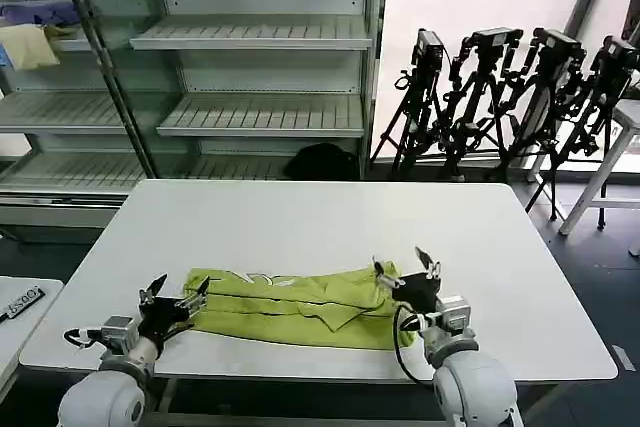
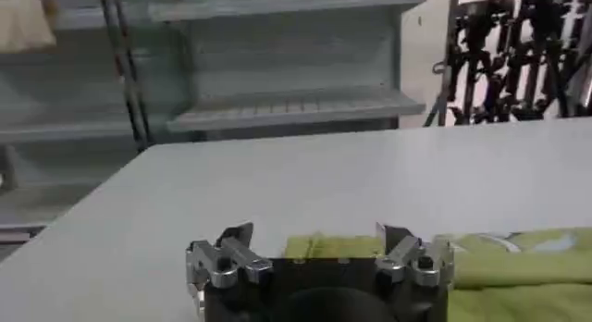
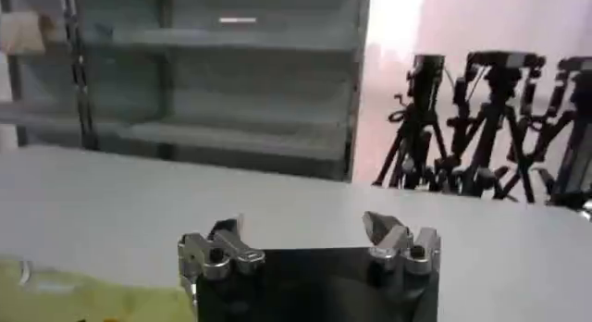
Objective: Fold and organize the clothes.
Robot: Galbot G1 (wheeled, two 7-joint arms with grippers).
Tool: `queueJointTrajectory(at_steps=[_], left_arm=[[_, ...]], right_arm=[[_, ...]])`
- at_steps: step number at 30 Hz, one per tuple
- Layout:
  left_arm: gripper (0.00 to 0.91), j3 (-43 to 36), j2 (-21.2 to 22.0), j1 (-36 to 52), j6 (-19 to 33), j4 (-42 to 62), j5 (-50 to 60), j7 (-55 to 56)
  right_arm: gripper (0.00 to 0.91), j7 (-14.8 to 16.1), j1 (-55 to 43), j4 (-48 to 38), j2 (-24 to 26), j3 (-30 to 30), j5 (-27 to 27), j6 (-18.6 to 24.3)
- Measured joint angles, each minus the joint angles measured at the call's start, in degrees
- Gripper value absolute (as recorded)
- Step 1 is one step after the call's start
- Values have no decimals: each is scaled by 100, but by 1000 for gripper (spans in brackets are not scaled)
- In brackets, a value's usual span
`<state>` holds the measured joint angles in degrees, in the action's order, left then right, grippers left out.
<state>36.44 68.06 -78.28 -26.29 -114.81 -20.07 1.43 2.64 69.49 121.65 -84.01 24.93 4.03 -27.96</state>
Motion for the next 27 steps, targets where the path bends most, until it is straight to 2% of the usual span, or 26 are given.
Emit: queueJointTrajectory(at_steps=[14,16,18,19,20,21,22,23,27], left_arm=[[907,-94,126,58,-40,293,-83,198],[877,-106,139,71,-75,342,-130,221],[806,-106,143,94,-121,390,-185,257],[605,-107,146,103,-139,407,-216,268],[514,-107,150,112,-165,424,-263,275],[302,-107,153,118,-190,432,-301,281],[181,-107,154,123,-213,437,-344,290],[20,-109,157,130,-243,443,-392,301],[10,-125,163,141,-319,444,-547,335]], right_arm=[[907,-195,-164,73,-27,148,348,341],[907,-207,-166,73,-32,155,361,366],[907,-217,-172,73,-36,158,374,388],[907,-220,-176,73,-36,160,380,397],[907,-223,-183,72,-36,162,388,405],[907,-226,-190,72,-35,167,394,413],[907,-229,-197,71,-34,171,398,418],[907,-232,-202,69,-32,176,402,423],[907,-249,-223,50,-30,203,420,438]])
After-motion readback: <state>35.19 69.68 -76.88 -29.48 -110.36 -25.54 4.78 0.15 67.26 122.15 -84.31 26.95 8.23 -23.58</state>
